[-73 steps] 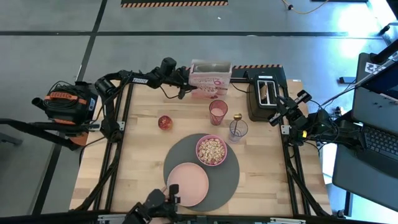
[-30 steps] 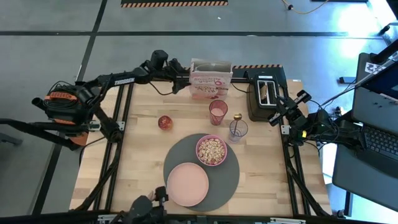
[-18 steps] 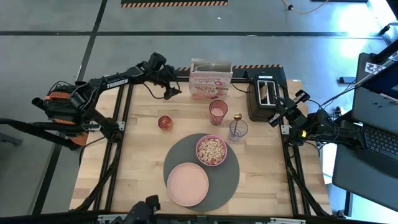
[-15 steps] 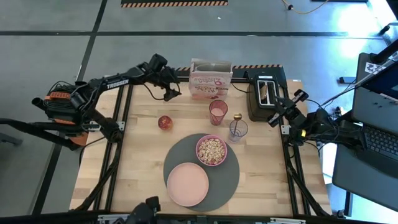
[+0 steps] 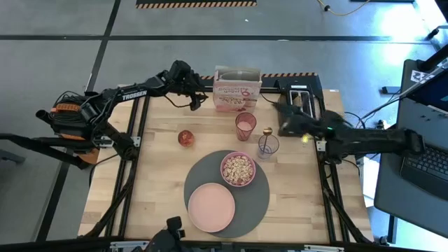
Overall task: Arrange a breakfast setting
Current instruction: Pour the cereals from the pink cereal box into the pink bowl
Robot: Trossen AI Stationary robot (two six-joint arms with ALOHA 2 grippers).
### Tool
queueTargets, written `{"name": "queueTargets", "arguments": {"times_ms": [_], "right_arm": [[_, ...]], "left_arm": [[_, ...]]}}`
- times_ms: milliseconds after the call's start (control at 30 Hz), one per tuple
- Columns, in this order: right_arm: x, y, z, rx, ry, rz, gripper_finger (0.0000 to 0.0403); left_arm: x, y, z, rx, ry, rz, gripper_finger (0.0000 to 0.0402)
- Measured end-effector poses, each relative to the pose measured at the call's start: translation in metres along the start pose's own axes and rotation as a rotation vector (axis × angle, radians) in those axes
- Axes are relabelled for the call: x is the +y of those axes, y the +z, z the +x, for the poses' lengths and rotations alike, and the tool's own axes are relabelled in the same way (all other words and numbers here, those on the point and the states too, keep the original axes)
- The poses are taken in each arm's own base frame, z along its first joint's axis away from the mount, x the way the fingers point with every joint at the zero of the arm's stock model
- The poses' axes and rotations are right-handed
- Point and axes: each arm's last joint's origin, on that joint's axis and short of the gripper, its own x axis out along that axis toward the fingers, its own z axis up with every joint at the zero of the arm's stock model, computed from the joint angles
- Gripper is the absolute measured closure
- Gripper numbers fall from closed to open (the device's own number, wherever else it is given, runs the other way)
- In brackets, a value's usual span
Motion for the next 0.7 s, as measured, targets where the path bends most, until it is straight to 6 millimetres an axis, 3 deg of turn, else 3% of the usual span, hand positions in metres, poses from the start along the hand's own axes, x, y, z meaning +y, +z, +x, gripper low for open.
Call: {"name": "queueTargets", "arguments": {"times_ms": [200,333,700], "right_arm": [[-0.006,-0.005,0.06,0.312,0.182,-0.038,0.0403],[-0.018,-0.017,0.084,0.48,0.211,-0.025,0.0403],[-0.041,-0.024,0.085,0.6,0.238,-0.009,0.0403]], "left_arm": [[0.005,-0.005,0.004,0.018,0.003,0.007,0.0318],[0.008,-0.005,0.003,0.006,0.014,0.01,0.0387],[0.01,-0.006,0.005,-0.006,0.005,0.001,0.04]]}}
